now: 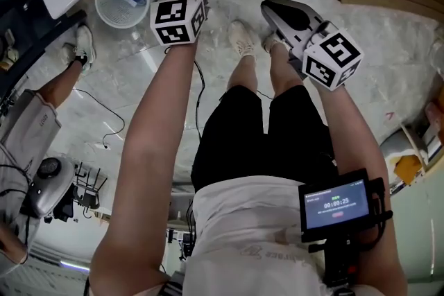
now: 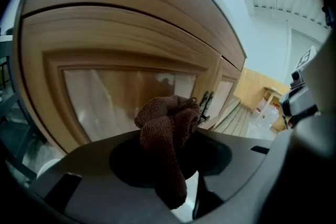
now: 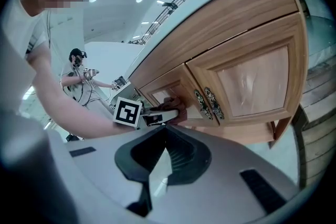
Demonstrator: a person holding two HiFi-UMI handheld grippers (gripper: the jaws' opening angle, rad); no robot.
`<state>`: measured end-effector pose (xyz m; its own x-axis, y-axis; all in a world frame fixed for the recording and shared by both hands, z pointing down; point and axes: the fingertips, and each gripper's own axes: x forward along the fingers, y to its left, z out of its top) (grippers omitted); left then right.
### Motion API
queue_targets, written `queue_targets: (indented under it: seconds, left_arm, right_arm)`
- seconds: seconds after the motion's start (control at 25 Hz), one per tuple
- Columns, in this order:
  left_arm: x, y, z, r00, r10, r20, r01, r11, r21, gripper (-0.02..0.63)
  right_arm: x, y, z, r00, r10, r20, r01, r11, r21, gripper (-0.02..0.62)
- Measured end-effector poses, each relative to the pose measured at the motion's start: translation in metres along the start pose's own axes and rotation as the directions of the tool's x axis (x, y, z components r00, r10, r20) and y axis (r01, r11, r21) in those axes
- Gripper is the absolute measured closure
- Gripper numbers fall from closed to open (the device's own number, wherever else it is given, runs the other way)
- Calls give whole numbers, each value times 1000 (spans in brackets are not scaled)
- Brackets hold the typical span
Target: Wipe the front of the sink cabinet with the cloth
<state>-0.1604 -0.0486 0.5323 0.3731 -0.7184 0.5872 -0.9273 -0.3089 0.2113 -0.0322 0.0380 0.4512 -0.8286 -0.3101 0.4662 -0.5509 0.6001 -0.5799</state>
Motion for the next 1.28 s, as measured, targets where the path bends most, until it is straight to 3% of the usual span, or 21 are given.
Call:
queue_targets:
  seconds: [0.32, 0.8, 0.96, 1.12, 1.28]
  left_arm:
    - [-41, 91, -24, 989, 148, -5, -148, 988, -49, 436]
    - [-76, 145, -52, 956, 293, -30, -294, 945, -140, 436]
    - [-68, 140, -49, 955, 295, -29, -297, 947, -126, 436]
    - [-48, 115, -47, 972, 232, -34, -233, 972, -37, 436]
    - [-30, 94, -37, 981, 192, -16, -192, 981, -27, 436]
  right_arm:
    - [33, 22, -4, 999, 24, -36, -25, 999, -25, 583]
    - [44, 35, -5, 997, 54, -48, -56, 997, -51, 583]
    - [38, 31, -8, 998, 53, -32, -55, 998, -44, 583]
    - [30, 17, -9, 999, 30, -13, -31, 999, -30, 583]
    - [20, 10, -13, 1000, 10, -16, -10, 1000, -23, 583]
